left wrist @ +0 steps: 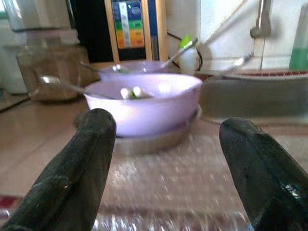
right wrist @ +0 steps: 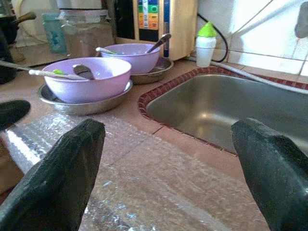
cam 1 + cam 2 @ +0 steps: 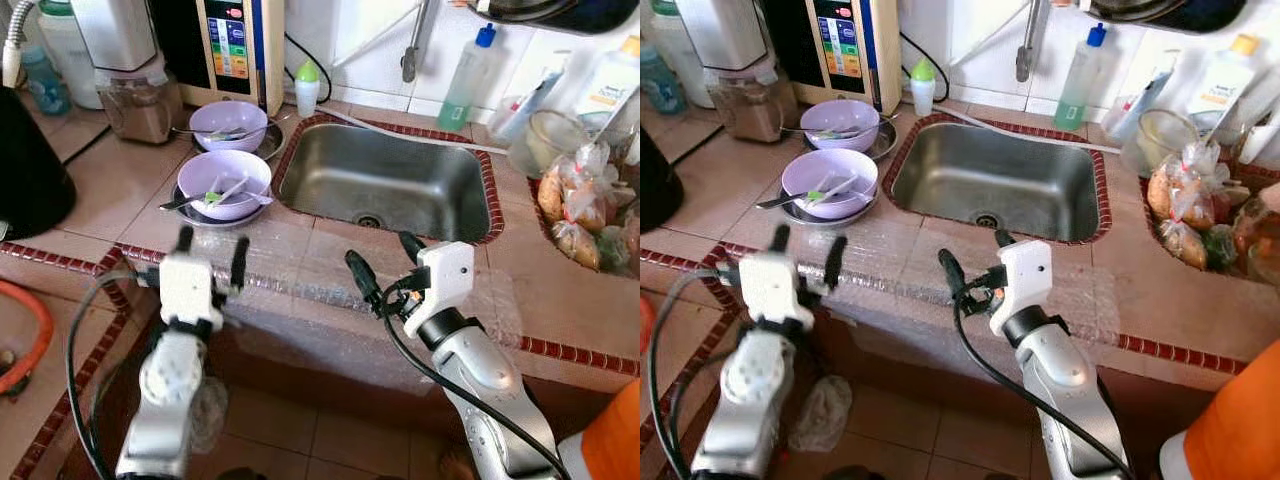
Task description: Kitchen organization
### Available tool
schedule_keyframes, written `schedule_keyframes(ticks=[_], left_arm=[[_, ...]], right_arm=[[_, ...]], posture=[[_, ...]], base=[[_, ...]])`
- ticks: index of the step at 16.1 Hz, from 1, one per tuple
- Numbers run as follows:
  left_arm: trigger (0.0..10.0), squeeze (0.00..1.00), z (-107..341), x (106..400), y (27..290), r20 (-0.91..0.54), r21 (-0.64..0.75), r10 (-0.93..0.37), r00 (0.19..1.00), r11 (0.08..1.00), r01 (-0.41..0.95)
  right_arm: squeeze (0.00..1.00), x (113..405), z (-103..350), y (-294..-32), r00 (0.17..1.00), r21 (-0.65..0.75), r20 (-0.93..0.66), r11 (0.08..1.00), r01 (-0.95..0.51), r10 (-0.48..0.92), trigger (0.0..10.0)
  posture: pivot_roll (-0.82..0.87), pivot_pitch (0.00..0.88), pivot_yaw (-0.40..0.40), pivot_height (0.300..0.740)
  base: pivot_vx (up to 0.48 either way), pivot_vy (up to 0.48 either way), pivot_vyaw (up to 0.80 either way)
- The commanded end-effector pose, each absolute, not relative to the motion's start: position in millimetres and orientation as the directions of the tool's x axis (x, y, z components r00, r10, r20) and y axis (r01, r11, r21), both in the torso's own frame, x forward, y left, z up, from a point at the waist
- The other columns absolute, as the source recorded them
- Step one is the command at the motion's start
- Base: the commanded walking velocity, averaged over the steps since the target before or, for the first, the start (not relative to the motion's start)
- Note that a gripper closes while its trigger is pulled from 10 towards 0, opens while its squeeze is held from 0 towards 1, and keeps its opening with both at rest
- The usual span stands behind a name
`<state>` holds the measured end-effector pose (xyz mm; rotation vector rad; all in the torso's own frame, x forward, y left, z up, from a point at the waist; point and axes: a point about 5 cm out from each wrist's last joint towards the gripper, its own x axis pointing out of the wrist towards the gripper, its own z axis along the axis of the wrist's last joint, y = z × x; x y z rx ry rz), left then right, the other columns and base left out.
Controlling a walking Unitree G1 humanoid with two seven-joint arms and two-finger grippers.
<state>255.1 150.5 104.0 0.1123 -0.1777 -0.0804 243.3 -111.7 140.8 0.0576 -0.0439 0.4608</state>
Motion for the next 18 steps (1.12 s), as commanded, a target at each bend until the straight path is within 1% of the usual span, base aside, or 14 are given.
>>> schedule_keyframes(ticks=[1, 3, 5, 7, 13, 18], left_arm=[[10.0, 0.00, 107, 260, 147, 0.174, 0.106, -0.085, 0.981, 0.992, 0.067], [10.0, 0.00, 103, 267, 148, 0.159, 0.090, -0.058, 0.986, 0.995, 0.044], [10.0, 0.00, 107, 282, 148, 0.170, 0.099, -0.049, 0.984, 0.995, 0.032], [10.0, 0.00, 107, 290, 151, 0.163, 0.111, -0.033, 0.986, 0.994, 0.015], [10.0, 0.00, 108, 304, 154, 0.178, 0.114, -0.004, 0.984, 0.993, -0.016], [10.0, 0.00, 113, 315, 149, 0.206, 0.110, -0.020, 0.978, 0.994, -0.003]], right_arm=[[0.00, 244, 141, -113, 0.892, 0.048, 0.050, 0.891, -0.451, 0.449, 10.0], [0.00, 244, 140, -112, 0.892, 0.050, 0.046, 0.891, -0.452, 0.450, 10.0], [0.00, 240, 139, -113, 0.890, 0.042, 0.037, 0.889, -0.455, 0.454, 10.0], [0.00, 238, 139, -116, 0.895, 0.041, 0.034, 0.895, -0.445, 0.444, 10.0], [0.00, 235, 139, -119, 0.901, 0.041, 0.025, 0.900, -0.434, 0.433, 10.0], [0.00, 235, 140, -122, 0.904, 0.027, 0.025, 0.903, -0.428, 0.428, 10.0]], posture=[[-0.08, 0.000, -0.045, 0.740], [-0.09, 0.000, -0.047, 0.740], [-0.10, 0.000, -0.046, 0.740], [-0.12, 0.000, -0.039, 0.740], [-0.14, 0.000, -0.031, 0.740], [-0.15, 0.000, -0.031, 0.740]], base=[[0.000, 0.000, 0.00], [0.000, 0.000, 0.00], [0.000, 0.000, 0.00], [0.000, 0.000, 0.00], [0.000, 0.000, 0.00], [0.000, 0.000, 0.00]])
